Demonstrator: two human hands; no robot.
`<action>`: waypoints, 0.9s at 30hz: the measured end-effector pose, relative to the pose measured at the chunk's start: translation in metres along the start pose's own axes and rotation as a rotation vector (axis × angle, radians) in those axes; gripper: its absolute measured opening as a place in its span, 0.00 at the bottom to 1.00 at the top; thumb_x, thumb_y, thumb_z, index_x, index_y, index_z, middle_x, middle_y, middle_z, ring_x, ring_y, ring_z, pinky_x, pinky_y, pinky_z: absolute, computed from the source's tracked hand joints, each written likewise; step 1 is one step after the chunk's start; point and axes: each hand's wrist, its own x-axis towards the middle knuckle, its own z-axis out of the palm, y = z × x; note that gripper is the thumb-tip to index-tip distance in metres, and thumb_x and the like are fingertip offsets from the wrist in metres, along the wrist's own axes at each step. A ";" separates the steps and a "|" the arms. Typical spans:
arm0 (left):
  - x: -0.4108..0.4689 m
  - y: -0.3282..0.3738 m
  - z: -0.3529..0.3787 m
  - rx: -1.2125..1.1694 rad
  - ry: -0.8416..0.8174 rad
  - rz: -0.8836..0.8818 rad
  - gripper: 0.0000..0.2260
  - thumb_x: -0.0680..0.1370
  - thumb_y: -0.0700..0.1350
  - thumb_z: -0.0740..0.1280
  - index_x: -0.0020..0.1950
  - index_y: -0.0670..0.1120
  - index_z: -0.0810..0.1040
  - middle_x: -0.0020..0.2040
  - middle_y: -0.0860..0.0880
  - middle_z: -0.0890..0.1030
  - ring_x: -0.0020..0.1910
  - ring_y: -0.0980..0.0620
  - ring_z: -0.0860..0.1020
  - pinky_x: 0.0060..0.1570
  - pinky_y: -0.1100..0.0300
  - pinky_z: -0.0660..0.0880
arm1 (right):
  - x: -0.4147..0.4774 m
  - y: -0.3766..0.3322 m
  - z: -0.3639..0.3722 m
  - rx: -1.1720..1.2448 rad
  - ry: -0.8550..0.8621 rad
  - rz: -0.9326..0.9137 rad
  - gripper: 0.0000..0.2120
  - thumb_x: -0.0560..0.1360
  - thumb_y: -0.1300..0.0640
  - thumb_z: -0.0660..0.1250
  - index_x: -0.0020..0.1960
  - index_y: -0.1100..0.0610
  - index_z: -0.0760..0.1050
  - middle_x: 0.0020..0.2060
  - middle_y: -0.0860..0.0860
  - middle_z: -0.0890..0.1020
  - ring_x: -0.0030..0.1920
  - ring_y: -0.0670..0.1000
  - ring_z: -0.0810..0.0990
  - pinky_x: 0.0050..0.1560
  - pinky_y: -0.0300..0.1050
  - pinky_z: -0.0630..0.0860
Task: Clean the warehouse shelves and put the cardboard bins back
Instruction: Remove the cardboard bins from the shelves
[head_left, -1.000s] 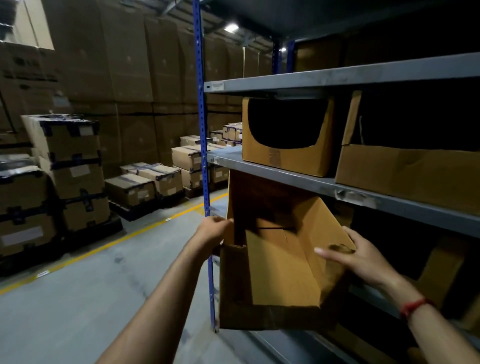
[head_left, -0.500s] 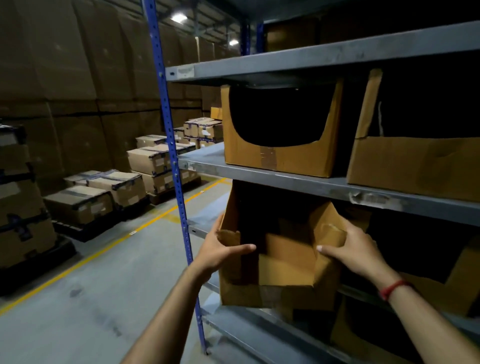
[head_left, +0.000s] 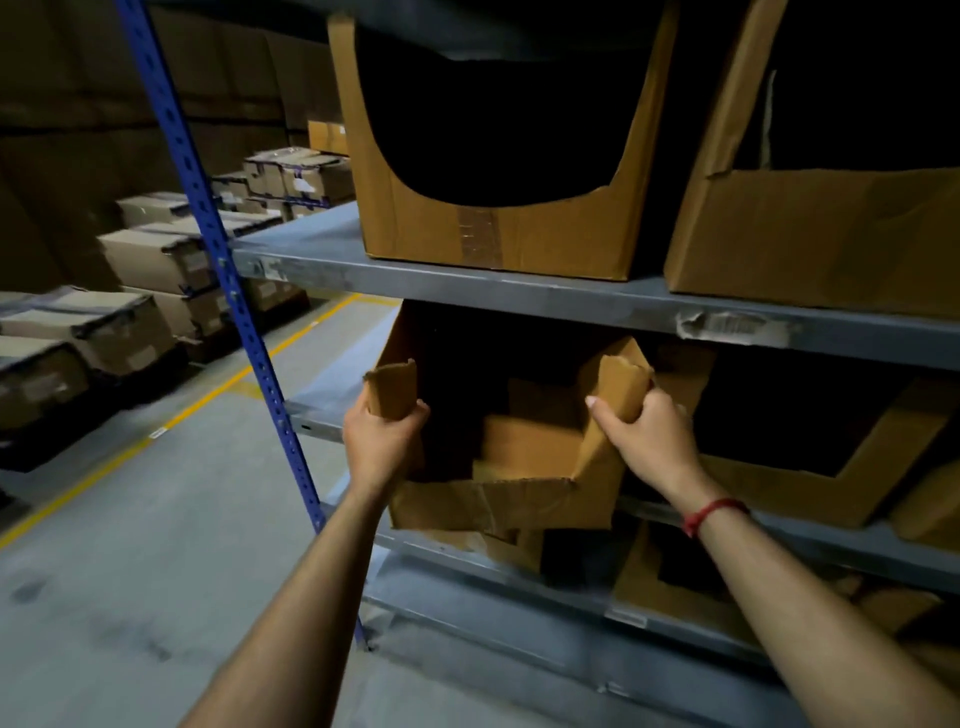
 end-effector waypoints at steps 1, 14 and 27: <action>0.008 -0.003 0.001 0.004 -0.002 -0.004 0.12 0.71 0.39 0.76 0.40 0.52 0.75 0.37 0.54 0.79 0.35 0.57 0.75 0.41 0.57 0.72 | 0.005 0.002 0.008 0.011 0.010 0.016 0.20 0.73 0.38 0.70 0.44 0.56 0.77 0.37 0.50 0.81 0.38 0.51 0.80 0.35 0.43 0.76; 0.100 -0.029 0.017 0.035 0.008 -0.023 0.14 0.73 0.35 0.72 0.36 0.49 0.70 0.33 0.51 0.73 0.31 0.55 0.70 0.35 0.58 0.68 | 0.034 -0.018 0.109 0.582 0.313 0.010 0.05 0.78 0.55 0.69 0.48 0.54 0.73 0.35 0.45 0.78 0.32 0.35 0.78 0.31 0.27 0.72; 0.175 -0.055 0.043 -0.029 0.024 0.021 0.09 0.70 0.43 0.75 0.38 0.47 0.75 0.36 0.47 0.79 0.33 0.55 0.75 0.36 0.59 0.73 | 0.072 -0.025 0.149 0.552 0.395 0.019 0.06 0.78 0.55 0.69 0.49 0.47 0.73 0.35 0.43 0.79 0.34 0.36 0.80 0.35 0.29 0.74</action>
